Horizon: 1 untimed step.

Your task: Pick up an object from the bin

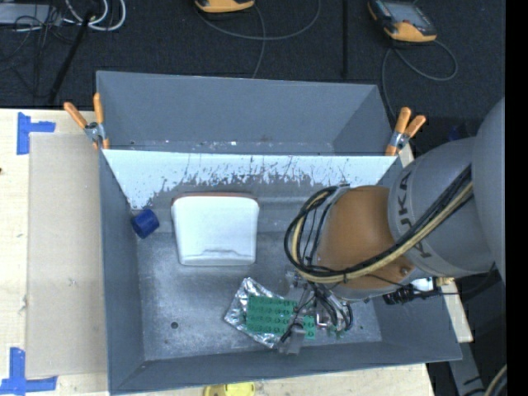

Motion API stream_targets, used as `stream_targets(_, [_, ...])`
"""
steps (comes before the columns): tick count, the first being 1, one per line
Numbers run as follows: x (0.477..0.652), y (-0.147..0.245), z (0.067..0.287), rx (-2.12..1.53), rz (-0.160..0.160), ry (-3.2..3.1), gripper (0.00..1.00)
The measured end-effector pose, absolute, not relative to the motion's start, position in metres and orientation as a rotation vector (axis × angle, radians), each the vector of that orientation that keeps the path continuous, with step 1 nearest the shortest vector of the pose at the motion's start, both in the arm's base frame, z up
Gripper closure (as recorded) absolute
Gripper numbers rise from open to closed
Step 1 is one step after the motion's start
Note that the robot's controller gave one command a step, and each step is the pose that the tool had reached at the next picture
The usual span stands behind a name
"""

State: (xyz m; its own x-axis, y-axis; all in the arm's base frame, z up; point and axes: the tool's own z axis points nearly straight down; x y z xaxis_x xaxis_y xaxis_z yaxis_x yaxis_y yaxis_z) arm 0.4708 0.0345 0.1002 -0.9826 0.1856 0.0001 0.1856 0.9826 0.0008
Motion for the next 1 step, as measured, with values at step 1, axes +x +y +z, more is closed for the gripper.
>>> stream_targets(1, [0.4735,0.04,0.0991,0.447,0.001,3.111,0.0])
